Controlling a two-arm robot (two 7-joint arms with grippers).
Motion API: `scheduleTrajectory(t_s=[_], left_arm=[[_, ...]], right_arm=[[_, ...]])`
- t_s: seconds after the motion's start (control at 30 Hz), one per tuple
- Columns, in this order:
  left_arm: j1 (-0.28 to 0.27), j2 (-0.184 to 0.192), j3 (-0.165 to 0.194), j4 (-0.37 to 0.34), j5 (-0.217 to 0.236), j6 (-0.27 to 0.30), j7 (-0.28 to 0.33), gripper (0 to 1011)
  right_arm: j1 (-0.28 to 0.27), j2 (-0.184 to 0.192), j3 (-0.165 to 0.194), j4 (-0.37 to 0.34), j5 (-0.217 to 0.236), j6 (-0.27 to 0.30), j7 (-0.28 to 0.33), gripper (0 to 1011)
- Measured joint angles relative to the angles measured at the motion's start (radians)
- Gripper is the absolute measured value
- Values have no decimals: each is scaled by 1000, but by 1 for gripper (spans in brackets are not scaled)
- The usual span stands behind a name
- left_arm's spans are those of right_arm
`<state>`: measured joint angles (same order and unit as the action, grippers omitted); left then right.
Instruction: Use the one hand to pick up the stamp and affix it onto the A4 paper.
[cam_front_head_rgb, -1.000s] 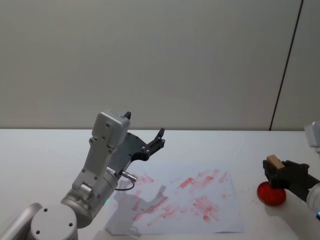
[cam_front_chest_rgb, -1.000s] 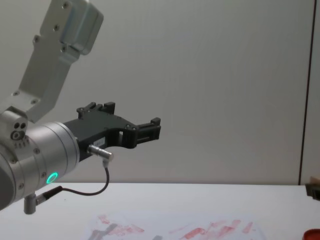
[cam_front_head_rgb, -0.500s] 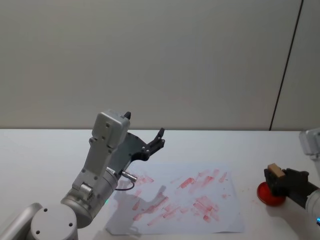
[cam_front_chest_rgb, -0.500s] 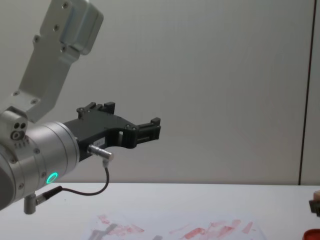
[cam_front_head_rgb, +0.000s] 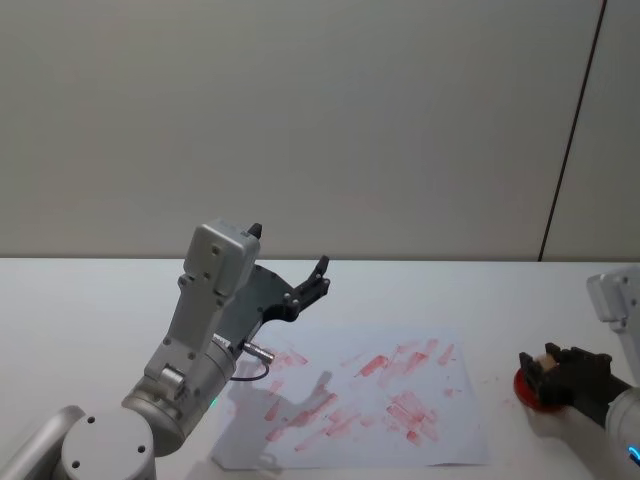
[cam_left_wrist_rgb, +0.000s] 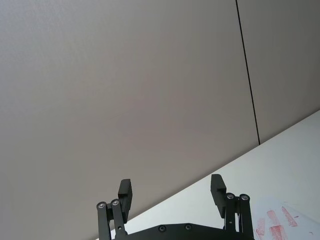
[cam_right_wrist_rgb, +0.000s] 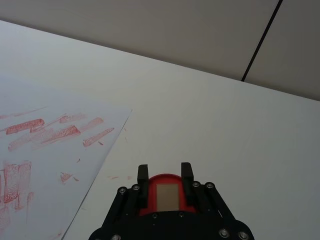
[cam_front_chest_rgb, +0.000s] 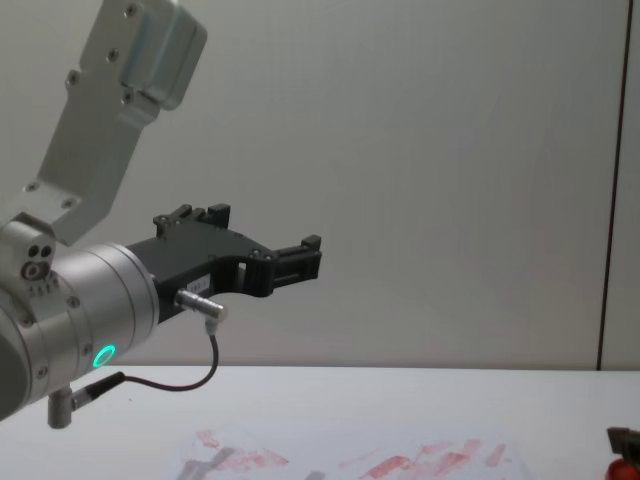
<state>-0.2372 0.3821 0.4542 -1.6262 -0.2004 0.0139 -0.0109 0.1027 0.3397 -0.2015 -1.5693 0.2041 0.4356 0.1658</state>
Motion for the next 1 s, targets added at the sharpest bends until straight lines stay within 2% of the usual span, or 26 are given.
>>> scheduleTrajectory(t_s=[0.63, 0.73, 1.0], left_arm=[[0, 0, 0, 0, 0, 0, 0, 1003], [0, 0, 0, 0, 0, 0, 0, 1003], [0, 0, 0, 0, 0, 0, 0, 1002]], right_arm=[[-2, -2, -4, 6, -9, 4, 4, 949], [-2, -2, -4, 6, -10, 4, 4, 1001], [-2, -3, -5, 7, -11, 4, 5, 1001]])
